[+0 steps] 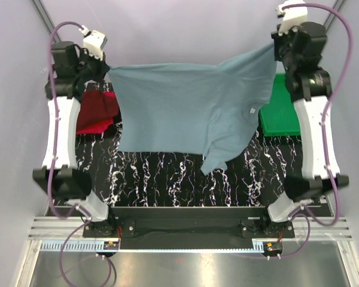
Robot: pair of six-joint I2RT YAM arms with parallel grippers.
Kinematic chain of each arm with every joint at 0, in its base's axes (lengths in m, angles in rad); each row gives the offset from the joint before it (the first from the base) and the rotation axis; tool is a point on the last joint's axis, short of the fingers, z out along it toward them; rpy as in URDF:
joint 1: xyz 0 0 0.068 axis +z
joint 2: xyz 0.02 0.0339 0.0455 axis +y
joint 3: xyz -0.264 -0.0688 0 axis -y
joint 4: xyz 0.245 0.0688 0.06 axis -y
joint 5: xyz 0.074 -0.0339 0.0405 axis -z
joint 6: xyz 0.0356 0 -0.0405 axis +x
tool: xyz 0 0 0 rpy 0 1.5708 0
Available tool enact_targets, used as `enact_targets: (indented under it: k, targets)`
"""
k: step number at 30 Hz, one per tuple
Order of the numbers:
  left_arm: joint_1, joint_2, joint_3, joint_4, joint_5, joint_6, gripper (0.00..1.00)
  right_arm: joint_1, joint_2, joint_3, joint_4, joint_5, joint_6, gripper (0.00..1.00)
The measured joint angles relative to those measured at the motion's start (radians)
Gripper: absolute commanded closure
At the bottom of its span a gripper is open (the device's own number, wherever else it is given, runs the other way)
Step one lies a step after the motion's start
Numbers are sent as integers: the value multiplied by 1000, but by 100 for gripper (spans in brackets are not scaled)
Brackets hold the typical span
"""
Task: Fold and stack the t-shirts
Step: Flatten the tshirt out
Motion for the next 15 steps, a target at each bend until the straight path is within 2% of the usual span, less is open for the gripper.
enact_targets:
  k: [10, 15]
  targets:
    - [-6, -484, -43, -105, 55, 23, 100, -1, -472, -35, -157, -45, 33, 100]
    - [-6, -594, -20, -125, 59, 24, 100, -1, -588, 80, -211, -40, 32, 100]
